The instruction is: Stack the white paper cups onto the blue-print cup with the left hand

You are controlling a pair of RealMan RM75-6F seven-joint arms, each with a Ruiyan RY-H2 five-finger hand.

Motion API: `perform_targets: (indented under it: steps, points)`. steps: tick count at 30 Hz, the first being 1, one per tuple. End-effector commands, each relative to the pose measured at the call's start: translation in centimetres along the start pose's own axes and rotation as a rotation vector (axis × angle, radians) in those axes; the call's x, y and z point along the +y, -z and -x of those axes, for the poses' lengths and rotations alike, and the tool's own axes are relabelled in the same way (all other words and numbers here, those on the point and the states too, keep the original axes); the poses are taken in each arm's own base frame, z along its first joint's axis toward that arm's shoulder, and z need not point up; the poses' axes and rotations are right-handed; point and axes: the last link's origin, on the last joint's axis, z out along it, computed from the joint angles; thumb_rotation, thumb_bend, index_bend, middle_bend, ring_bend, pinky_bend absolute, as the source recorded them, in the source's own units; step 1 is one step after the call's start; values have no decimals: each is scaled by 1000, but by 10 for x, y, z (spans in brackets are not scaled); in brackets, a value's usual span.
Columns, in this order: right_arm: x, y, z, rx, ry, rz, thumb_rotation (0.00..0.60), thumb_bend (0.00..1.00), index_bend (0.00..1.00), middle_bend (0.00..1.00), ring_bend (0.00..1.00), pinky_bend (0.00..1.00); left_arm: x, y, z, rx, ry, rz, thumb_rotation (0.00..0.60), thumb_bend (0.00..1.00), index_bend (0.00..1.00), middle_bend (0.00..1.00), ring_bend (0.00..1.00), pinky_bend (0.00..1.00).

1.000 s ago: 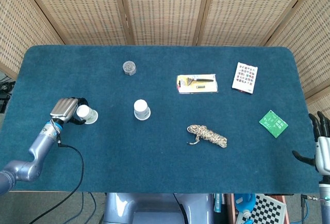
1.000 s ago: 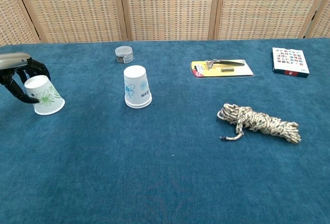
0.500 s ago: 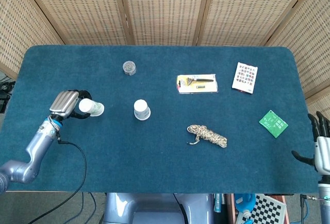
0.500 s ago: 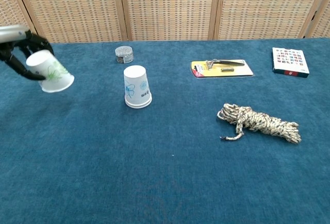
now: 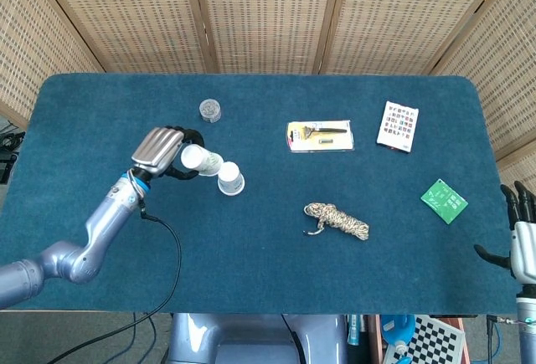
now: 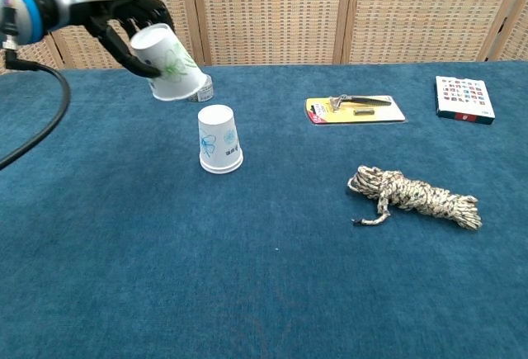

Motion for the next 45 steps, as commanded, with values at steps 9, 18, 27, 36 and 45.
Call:
perform_targets:
  steps: [9,18,27,36,45]
  points:
    - [1,-1,1,-4,0,4,600,0,0,0,0,0,21,-20,21,-47,4,-13,600,223,437,423,363,346]
    - [3,-1,0,-5,-4,7,600,0,0,0,0,0,31,-29,28,-72,-27,-30,600,223,437,401,356,346]
    - [4,-2,-1,-3,-8,9,600,0,0,0,0,0,38,-32,31,-94,-14,-30,600,223,38,3,13,194]
    - [3,-1,-2,0,-6,5,600,0,0,0,0,0,36,-16,15,-1,41,27,600,223,0,0,0,2]
    - [0,2,-2,0,-5,-12,600,0,0,0,0,0,-14,63,-7,193,0,-62,600,220,0,0,0,0]
